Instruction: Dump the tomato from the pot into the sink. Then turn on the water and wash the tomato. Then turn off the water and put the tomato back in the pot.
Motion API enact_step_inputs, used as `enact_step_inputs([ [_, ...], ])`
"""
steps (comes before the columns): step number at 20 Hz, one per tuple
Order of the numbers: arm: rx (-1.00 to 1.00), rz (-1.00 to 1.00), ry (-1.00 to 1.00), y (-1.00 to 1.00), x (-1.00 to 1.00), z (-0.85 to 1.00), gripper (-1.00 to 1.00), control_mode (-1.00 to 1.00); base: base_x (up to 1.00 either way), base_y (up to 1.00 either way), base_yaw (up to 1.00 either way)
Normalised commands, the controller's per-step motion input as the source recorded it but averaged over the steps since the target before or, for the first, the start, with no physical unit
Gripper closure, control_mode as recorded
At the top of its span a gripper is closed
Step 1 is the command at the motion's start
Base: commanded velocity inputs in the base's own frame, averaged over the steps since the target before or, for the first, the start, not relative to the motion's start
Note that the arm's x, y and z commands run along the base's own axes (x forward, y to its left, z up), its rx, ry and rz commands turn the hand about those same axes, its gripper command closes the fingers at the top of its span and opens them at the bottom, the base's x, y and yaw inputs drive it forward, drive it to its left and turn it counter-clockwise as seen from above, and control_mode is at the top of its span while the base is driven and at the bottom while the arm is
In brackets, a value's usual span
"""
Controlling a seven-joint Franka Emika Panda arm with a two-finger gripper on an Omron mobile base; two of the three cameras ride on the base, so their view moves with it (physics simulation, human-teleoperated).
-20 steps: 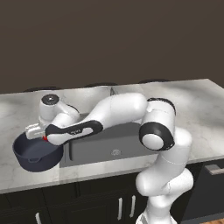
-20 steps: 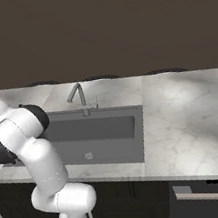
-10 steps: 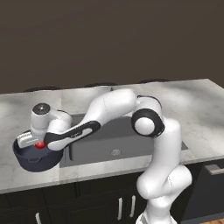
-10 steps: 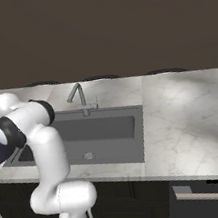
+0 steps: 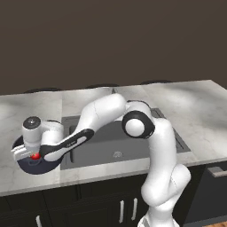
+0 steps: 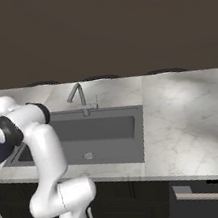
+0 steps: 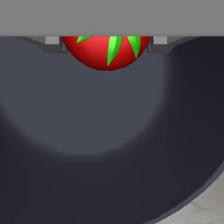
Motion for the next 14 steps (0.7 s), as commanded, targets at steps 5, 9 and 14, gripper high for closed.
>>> enact_step_inputs([
  [5,0.0,0.0,0.0,0.0,0.12,-0.16,1.0,-1.0,0.0,0.0,0.0],
  [9,0.0,0.0,0.0,0.0,0.19,-0.01,1.0,-1.0,0.0,0.0,0.0],
  [14,0.0,0.0,0.04,0.0,0.19,0.0,-1.0,-1.0,0.0,0.0,0.0],
])
